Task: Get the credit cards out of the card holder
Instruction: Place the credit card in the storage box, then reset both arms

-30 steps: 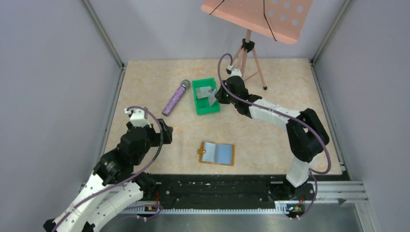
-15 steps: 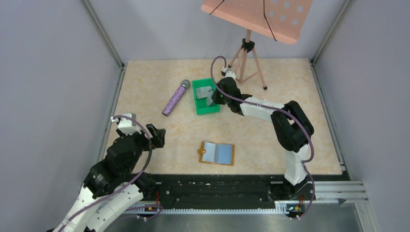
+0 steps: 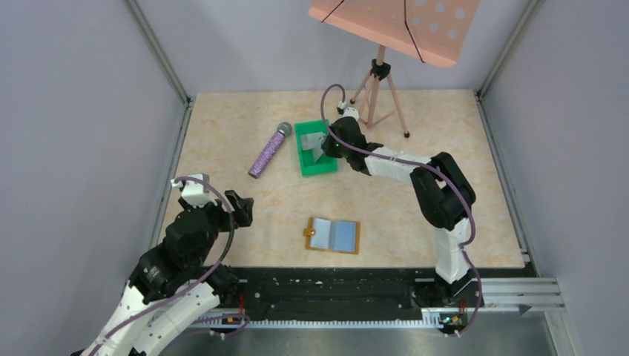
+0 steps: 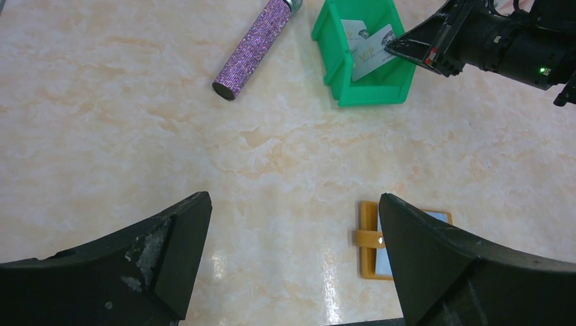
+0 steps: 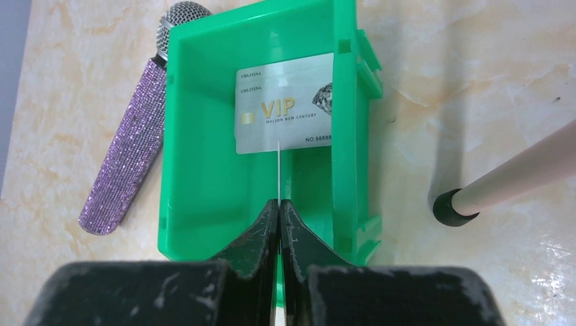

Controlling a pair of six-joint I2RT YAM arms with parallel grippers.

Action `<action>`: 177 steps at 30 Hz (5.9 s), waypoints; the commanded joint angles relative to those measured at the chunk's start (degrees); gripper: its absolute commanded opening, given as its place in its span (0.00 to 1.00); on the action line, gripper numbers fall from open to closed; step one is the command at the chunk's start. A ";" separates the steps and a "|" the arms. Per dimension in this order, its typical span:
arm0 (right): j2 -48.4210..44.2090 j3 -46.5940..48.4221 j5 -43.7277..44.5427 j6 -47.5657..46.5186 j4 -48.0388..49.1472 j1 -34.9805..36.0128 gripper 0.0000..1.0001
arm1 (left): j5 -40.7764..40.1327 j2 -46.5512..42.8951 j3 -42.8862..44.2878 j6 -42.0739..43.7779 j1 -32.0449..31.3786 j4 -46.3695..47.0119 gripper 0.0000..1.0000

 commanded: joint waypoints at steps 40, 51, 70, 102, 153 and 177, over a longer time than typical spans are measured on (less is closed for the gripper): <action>-5.40 0.46 -0.99 0.67 -1.91 -0.86 0.00 | -2.12 1.11 -0.39 -0.98 -0.02 0.09 0.99; -2.92 2.59 -0.78 -2.37 3.23 -1.78 0.00 | -1.12 0.17 -0.67 -0.55 -0.02 0.55 0.99; 7.86 8.80 -6.08 3.92 9.76 -3.65 0.00 | -0.62 0.28 -0.76 -0.36 -0.02 0.75 0.99; 9.18 5.43 -2.40 14.60 14.01 -3.61 0.12 | -0.91 -0.58 -0.85 -0.45 -0.02 0.67 0.99; -31.59 -6.88 0.05 -7.27 -21.77 10.79 0.44 | 8.81 5.20 3.86 -3.02 -0.02 2.76 0.99; -83.50 -33.55 14.26 0.99 -42.60 11.09 0.99 | 13.25 1.64 -2.35 2.57 -0.02 12.05 0.99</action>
